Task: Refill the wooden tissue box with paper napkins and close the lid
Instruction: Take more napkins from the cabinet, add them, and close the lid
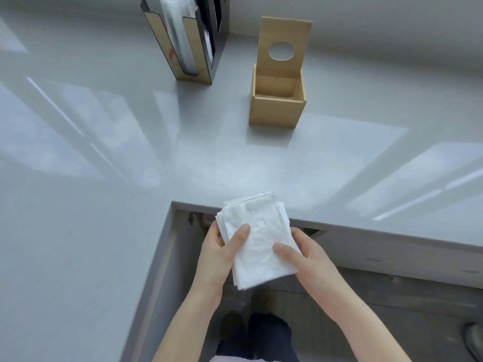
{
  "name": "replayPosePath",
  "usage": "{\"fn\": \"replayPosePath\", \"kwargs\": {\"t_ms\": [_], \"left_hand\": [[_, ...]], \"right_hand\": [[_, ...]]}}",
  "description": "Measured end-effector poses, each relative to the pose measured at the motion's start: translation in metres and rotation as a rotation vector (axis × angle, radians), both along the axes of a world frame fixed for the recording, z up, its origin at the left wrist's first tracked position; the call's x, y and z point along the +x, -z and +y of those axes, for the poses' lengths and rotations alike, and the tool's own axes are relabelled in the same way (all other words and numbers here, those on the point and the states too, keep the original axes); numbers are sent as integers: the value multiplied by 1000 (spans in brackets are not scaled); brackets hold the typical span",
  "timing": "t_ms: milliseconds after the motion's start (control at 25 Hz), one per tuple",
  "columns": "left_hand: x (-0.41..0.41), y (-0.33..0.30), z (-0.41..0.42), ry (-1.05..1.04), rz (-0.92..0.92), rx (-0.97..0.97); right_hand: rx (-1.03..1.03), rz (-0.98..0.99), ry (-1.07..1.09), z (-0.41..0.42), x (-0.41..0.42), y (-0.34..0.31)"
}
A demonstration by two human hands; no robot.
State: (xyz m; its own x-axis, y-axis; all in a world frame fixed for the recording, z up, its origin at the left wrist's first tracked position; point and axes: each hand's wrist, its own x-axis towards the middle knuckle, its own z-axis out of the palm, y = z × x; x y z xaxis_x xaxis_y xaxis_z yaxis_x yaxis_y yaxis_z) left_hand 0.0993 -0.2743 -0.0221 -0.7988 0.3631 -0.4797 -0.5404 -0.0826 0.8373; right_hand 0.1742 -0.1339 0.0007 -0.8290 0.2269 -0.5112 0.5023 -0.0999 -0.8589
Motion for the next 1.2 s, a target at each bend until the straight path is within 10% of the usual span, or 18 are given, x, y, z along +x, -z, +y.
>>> {"fn": "replayPosePath", "kwargs": {"t_ms": [480,1200], "left_hand": [[-35,-36,51,-90,65,184],[-100,-50,126,-48,283,-82]], "right_hand": [[-324,146,169,25,-37,-17],[58,135,98,148,-101,-30]]}}
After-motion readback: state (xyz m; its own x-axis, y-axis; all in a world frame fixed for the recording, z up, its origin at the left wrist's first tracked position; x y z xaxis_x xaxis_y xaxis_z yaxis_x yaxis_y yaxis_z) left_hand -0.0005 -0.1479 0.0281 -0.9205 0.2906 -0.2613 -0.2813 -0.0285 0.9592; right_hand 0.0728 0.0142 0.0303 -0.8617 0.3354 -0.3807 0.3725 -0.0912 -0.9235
